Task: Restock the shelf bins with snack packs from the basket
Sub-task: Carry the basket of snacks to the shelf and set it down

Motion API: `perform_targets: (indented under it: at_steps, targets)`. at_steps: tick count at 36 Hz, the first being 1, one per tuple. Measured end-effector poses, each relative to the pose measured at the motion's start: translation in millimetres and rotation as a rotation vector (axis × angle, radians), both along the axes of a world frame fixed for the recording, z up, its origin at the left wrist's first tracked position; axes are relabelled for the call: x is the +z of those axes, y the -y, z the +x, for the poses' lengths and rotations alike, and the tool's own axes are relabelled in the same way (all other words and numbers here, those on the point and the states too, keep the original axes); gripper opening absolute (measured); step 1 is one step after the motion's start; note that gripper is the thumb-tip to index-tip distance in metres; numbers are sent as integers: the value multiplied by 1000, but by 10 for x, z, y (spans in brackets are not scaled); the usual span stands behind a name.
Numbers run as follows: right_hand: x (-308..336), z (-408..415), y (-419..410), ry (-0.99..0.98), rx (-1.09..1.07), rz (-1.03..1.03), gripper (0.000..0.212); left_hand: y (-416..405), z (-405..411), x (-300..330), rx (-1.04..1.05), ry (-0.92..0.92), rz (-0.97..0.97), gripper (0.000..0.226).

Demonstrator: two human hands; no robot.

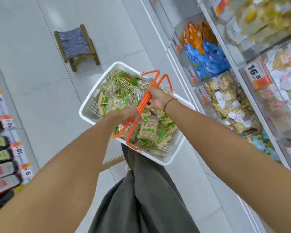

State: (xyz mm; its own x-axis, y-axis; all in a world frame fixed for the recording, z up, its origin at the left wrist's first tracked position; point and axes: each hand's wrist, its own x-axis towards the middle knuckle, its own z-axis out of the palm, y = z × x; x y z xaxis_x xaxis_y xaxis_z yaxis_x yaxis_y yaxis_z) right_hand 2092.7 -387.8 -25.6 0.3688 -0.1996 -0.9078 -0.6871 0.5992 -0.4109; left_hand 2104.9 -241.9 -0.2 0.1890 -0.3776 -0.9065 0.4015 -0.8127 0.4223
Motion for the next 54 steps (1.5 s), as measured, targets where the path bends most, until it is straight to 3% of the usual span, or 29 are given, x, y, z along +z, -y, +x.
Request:
perform_targets:
  at_steps: [7, 12, 27, 31, 34, 44, 54]
  targets:
    - [-31, 1197, 242, 24, -22, 26, 23, 289, 1179, -2, -30, 36, -9, 23]
    - [-54, 1850, 371, 2, -35, 11, 27, 470, 1796, -74, -46, 77, 18, 13]
    - [-82, 4031, 707, -42, -196, -4, 24, 839, 4176, -139, -120, 15, 22, 19]
    - [-99, 4425, 920, -47, -258, 19, 22, 1101, 4661, -160, -205, 29, 38, 12]
    - [-157, 4687, 1078, -35, -319, 37, 24, 1285, 4997, -213, -295, 45, 45, 22]
    - [-355, 5634, 1622, -77, -455, 66, 23, 1880, 6071, -489, -364, 46, 137, 13]
    - [-682, 6225, 1930, -96, -575, 103, 8, 2376, 6739, -695, -484, 90, 161, 20]
